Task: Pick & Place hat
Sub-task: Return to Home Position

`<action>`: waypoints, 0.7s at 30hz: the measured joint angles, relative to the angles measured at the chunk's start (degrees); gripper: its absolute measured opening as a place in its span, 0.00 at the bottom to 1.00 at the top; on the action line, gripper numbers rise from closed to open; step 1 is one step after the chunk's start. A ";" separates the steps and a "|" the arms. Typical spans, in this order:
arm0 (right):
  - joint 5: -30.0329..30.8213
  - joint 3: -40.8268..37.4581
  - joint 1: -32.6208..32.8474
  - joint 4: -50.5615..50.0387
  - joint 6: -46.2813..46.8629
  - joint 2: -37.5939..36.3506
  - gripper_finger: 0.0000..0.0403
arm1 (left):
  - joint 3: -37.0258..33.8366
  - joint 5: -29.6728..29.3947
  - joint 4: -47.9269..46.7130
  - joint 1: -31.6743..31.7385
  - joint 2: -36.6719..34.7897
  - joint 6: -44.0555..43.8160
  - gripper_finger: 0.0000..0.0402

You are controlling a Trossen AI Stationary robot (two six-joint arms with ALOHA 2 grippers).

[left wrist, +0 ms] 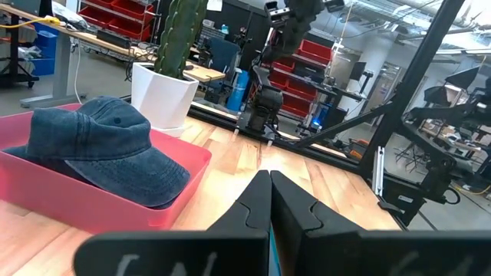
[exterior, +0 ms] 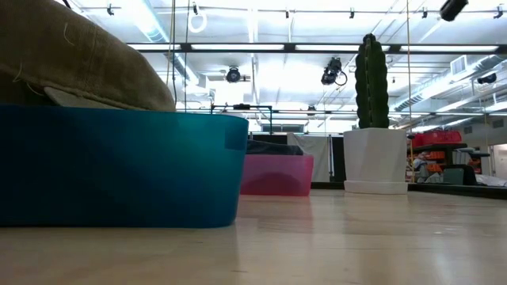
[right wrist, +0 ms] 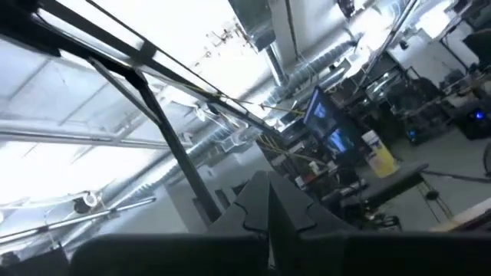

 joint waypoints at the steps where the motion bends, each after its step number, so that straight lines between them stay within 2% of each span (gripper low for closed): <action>1: 0.04 -0.15 0.00 -1.27 -0.50 -1.63 0.00 | 0.00 0.00 0.00 0.00 0.00 0.04 0.01; 6: 0.11 -0.10 0.00 -6.83 -2.87 -8.90 0.00 | 0.00 0.00 0.00 0.00 0.00 0.04 0.01; 11: -0.16 0.18 0.00 -6.94 -6.87 -8.55 0.00 | 0.00 0.00 0.01 0.00 0.04 0.04 0.01; 14: -0.47 -2.37 0.00 -6.25 -6.89 -8.78 0.00 | -0.02 -0.03 0.25 0.00 0.04 0.06 0.01; 21: -3.36 -10.62 0.00 7.77 -5.69 -8.90 0.00 | -0.04 -0.03 0.31 -0.01 0.04 0.02 0.01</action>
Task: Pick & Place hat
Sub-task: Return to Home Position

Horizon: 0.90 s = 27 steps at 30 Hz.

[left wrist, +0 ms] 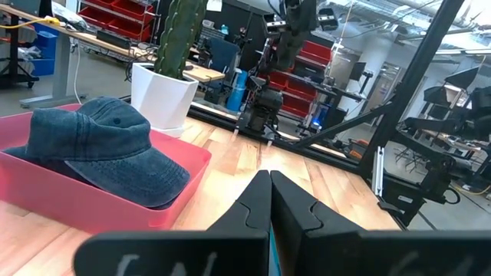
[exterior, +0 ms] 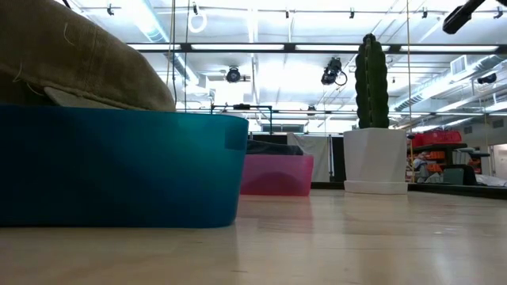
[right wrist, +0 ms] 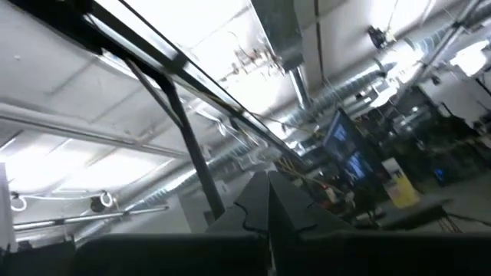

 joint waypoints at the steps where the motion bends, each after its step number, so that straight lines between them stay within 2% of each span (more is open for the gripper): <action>1: -0.07 -0.91 0.00 1.73 -0.35 -0.02 0.00 | 0.00 0.01 0.00 0.01 0.00 0.04 0.01; 7: 0.42 -3.34 -1.38 2.40 -1.56 -0.02 0.00 | 0.00 0.01 0.04 0.01 0.00 0.01 0.01; 11: -4.75 -3.34 -3.96 2.10 -0.67 -0.02 0.00 | 0.00 0.01 0.07 0.01 0.00 0.01 0.01; 18: -10.28 -3.38 -8.73 -2.43 1.84 -0.02 0.00 | 0.00 0.01 0.09 0.01 0.00 0.04 0.01; 27: -15.17 -3.38 -15.05 -6.51 3.55 -0.04 0.00 | 0.00 0.01 0.11 0.01 0.00 0.01 0.01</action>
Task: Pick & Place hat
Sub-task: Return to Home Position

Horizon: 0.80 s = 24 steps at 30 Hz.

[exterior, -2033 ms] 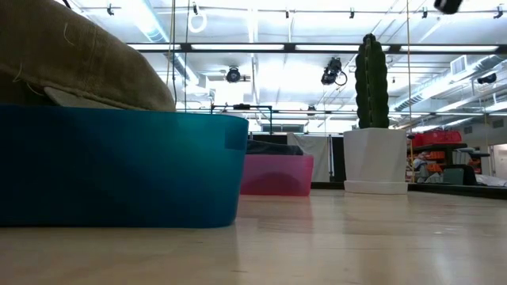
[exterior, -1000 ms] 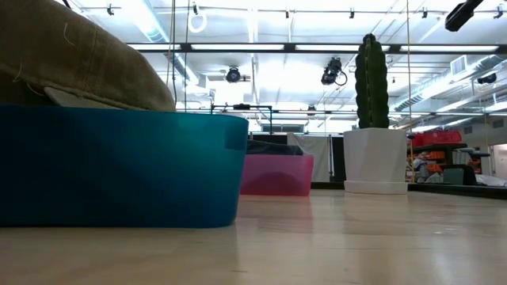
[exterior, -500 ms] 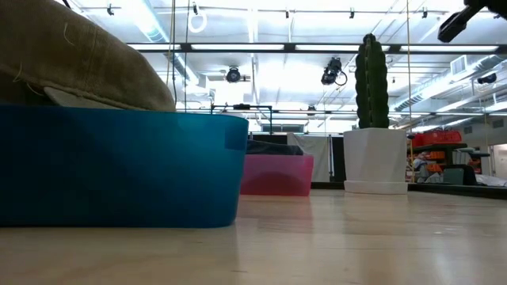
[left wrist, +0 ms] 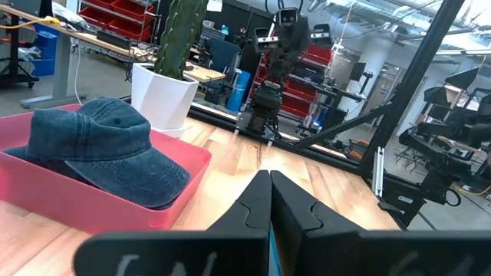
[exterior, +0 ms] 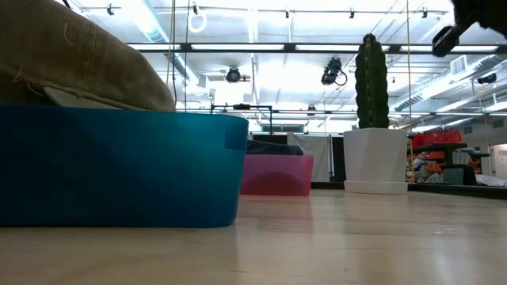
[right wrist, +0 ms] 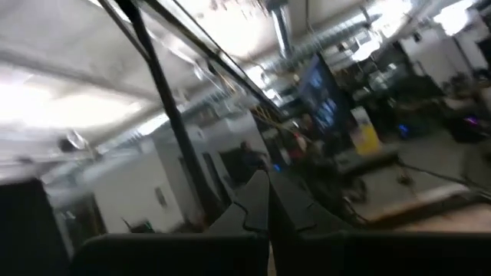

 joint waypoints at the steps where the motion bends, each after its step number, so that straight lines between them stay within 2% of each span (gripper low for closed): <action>1: 0.03 0.00 -0.27 -1.68 -0.61 0.00 0.00 | 0.00 0.01 0.00 0.00 0.00 -0.01 0.01; 8: 1.18 0.00 -0.45 -13.40 -6.77 0.50 0.00 | 0.00 0.01 0.00 0.00 0.00 0.00 0.01; 12: 1.66 0.00 -0.45 -16.41 -9.02 0.94 0.00 | 0.00 0.01 0.00 -0.02 0.00 0.01 0.01; 19: 3.74 -0.76 -0.45 -14.56 -10.37 0.34 0.01 | 0.00 0.01 0.00 -0.02 0.00 0.03 0.01; 24: 3.43 -5.77 -0.42 -2.64 -6.85 0.04 0.01 | 0.00 0.02 0.01 0.00 0.00 0.00 0.01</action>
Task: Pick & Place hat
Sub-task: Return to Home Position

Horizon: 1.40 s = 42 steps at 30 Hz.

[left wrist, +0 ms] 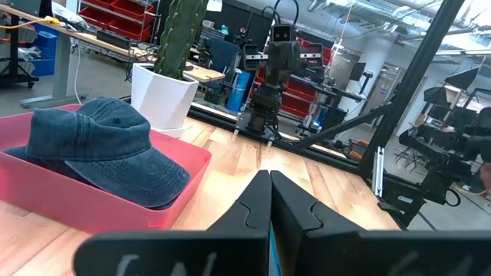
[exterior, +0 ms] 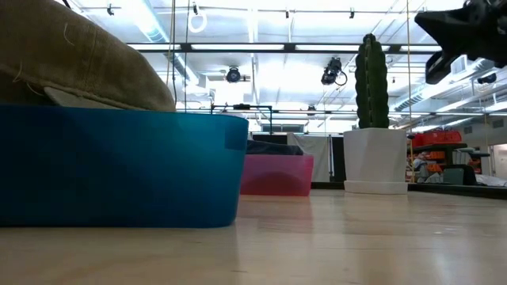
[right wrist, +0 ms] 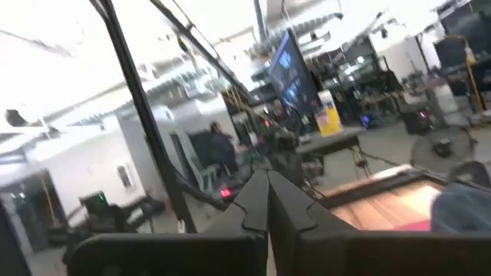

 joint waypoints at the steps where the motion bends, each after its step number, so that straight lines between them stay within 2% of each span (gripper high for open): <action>1: -0.02 -1.05 0.00 2.32 0.77 0.00 0.01 | 0.00 0.01 0.00 0.00 0.00 -0.01 0.01; 4: -0.06 -3.56 0.00 7.20 2.70 -0.02 0.01 | 0.00 0.01 -0.01 0.00 0.00 0.01 0.01; 8: -0.46 -3.43 0.07 5.96 1.96 -0.04 0.01 | 0.00 0.01 0.00 -0.01 0.00 0.00 0.01; 19: 1.36 -3.38 0.07 -12.36 -0.78 -0.04 0.04 | 0.00 0.01 0.01 0.00 0.00 0.02 0.01; 42: 1.71 -3.38 0.00 -11.94 -0.87 0.13 0.04 | 0.00 0.01 0.01 0.00 0.00 0.03 0.01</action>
